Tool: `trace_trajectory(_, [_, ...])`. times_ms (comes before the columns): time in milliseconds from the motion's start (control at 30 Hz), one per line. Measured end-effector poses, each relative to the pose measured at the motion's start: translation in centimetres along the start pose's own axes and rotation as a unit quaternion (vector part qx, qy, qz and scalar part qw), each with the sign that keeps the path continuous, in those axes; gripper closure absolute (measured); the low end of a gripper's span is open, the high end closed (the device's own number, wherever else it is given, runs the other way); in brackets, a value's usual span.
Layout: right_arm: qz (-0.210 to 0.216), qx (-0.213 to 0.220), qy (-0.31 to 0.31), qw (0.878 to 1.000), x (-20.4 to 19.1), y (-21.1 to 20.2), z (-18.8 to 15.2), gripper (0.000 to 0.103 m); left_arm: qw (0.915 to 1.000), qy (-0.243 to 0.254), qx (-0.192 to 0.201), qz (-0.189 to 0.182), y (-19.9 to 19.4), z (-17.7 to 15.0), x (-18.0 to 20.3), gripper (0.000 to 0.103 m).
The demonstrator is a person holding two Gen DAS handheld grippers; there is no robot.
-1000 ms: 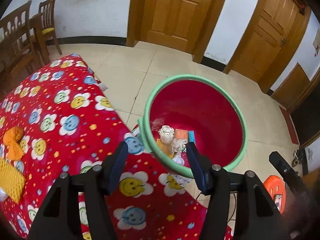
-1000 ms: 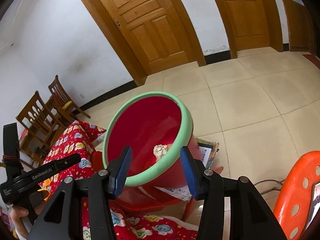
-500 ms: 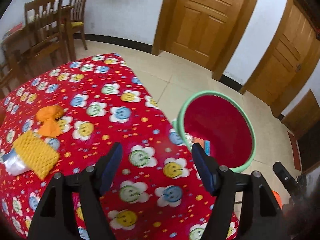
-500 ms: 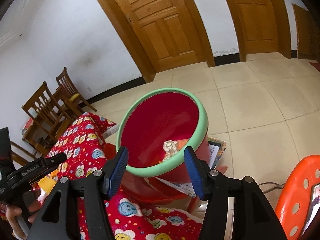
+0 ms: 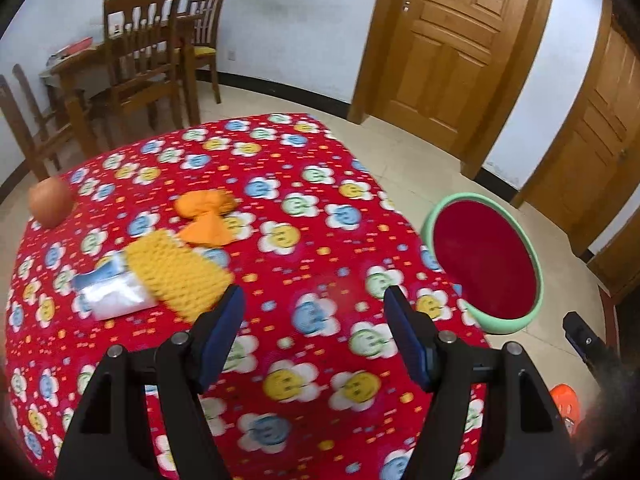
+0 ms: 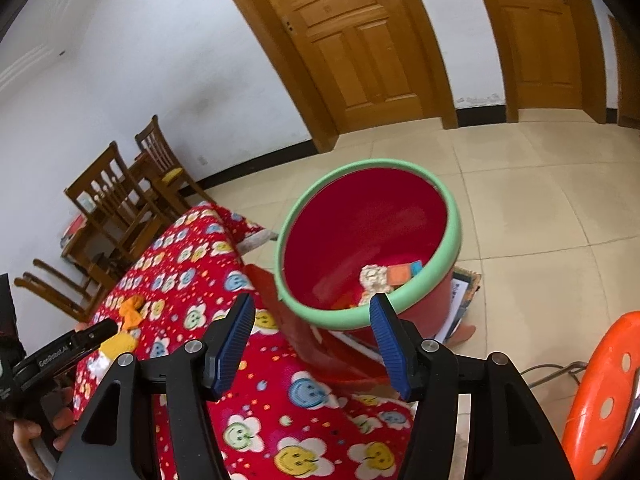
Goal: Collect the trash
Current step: 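Move both tools back toward the table, then lower the left tool onto the white tissue pack and close it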
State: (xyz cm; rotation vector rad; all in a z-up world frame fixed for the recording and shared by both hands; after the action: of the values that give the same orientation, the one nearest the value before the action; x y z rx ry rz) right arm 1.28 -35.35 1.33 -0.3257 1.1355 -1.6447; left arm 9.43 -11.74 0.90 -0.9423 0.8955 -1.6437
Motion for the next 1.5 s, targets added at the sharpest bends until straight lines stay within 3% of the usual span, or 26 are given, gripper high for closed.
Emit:
trace_trajectory(400, [0.01,-0.01,-0.025,1.0,-2.8,0.3,-0.7,0.037,0.996,-0.079,0.014,0.038,-1.6,-1.3,-8.4,0.031])
trace_trajectory(700, [0.009,-0.02,-0.041,0.999,-4.6,1.0,-1.2,0.036,0.9922,-0.109,-0.004,0.059,0.5,-1.5,-12.6,0.028])
trace_trajectory(867, [0.006,-0.026,-0.044,0.999,-5.2,1.6,-1.3,0.036,0.9906,-0.112,-0.012,0.078,2.2,-1.2,-13.9,0.028])
trace_trajectory(1067, [0.003,-0.034,-0.053,0.998,-6.1,2.2,-1.5,0.036,0.9904,-0.116,-0.018,0.072,3.6,-0.9,-14.6,0.028])
trace_trajectory(1300, [0.004,-0.042,-0.062,0.997,-6.9,2.7,-1.6,0.036,0.989,-0.101,-0.018,0.106,5.3,-0.2,-14.5,0.028])
trace_trajectory(1500, [0.003,-0.046,-0.065,0.997,-7.2,2.9,-1.7,0.036,0.9893,-0.105,-0.01,0.101,5.7,0.1,-14.8,0.028])
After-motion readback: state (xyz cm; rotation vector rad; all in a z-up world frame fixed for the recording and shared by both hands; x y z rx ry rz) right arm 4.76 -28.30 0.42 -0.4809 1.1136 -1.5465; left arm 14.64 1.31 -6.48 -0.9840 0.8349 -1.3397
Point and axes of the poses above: each gripper's, at about its wrist camera, not at the fingertips, and y roughly the way its jaws point, x to its right, z to its top, the point moved 2 cm from there along y, roughly the way its jaws point, and after that the axes turned 14 degrees about -x, right-handed, at the moved point
